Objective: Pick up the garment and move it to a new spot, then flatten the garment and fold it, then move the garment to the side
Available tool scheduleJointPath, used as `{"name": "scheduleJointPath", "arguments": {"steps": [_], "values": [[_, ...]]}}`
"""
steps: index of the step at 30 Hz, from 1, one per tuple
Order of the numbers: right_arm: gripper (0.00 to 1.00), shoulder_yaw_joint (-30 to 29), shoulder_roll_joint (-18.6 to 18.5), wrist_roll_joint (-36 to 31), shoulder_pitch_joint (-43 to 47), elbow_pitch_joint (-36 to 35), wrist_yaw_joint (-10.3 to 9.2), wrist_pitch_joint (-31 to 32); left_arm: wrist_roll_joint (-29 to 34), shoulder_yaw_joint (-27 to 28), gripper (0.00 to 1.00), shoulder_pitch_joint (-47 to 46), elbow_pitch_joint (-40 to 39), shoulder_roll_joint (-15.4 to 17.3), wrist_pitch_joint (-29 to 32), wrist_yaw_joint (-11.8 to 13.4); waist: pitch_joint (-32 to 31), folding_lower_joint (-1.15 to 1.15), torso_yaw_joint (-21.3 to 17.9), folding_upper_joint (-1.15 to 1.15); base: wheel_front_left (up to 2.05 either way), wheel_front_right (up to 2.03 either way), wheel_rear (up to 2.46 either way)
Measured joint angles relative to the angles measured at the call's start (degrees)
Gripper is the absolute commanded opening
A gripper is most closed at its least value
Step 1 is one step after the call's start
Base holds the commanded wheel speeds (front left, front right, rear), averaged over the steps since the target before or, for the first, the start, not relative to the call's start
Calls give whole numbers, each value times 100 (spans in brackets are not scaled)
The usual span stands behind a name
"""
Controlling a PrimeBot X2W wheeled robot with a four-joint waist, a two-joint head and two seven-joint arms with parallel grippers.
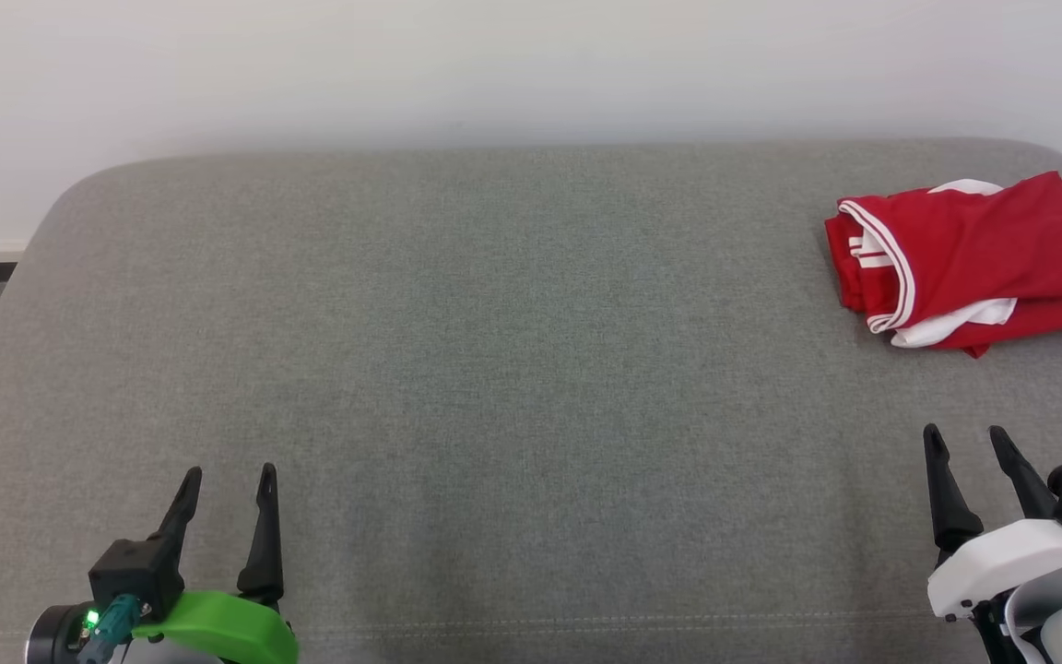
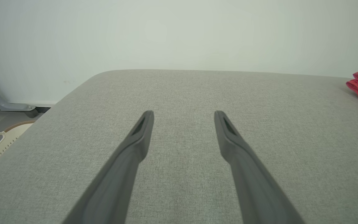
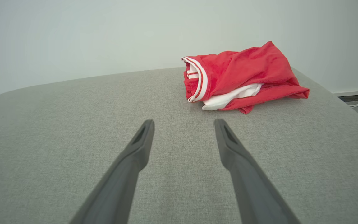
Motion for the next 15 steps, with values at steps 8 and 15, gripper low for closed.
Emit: {"name": "scheduleJointPath", "arguments": {"steps": [8, 15], "values": [[0, -16, 322, -151, 206, 198, 8, 20, 1, -144, 0, 170, 286, -175, 16, -1, -4, 0, -37, 0, 0, 0, 0], [0, -109, 381, 214, 231, 205, 76, 97, -346, -51, 0, 195, 300, -227, 68, -59, 2, 0, -72, 0, 0, 0, 0]]}}
